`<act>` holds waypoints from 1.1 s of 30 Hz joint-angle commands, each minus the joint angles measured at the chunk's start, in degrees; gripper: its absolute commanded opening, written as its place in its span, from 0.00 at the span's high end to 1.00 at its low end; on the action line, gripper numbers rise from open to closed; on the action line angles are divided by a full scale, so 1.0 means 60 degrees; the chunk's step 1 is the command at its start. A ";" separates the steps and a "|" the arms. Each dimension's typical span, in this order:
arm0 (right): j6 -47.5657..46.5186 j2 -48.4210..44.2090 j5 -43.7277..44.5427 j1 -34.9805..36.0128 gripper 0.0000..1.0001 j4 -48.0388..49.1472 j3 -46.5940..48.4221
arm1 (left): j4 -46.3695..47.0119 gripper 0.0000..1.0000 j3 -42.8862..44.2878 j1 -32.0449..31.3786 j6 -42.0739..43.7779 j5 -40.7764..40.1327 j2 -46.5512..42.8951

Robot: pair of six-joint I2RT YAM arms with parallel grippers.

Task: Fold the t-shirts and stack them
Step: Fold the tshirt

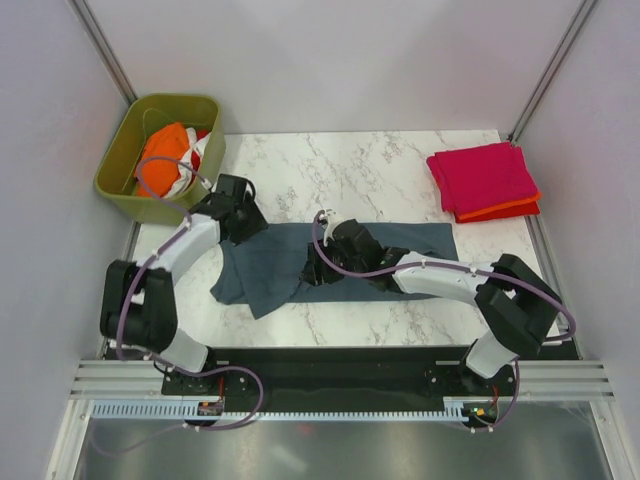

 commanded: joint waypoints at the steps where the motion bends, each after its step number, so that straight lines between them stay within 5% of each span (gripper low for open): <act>1: 0.1057 0.0203 0.0502 -0.0033 0.44 -0.0684 0.0316 | -0.0010 0.37 -0.0978 -0.0324 -0.0469 -0.0388 -0.1417; 12: 0.2756 0.1492 0.0560 -0.0033 0.52 -0.0144 0.0550 | 0.1087 0.38 -0.4407 -0.0427 -0.1861 0.0154 -0.4056; 28: 0.3738 0.2532 0.0502 -0.0048 0.62 0.0824 0.0594 | 0.2055 0.40 -0.4995 -0.0413 -0.2345 0.0228 -0.3046; 33: 0.3826 0.2329 0.0516 -0.0063 0.96 0.0737 0.0477 | 0.1821 0.40 -0.4892 -0.0413 -0.2331 -0.0007 -0.2856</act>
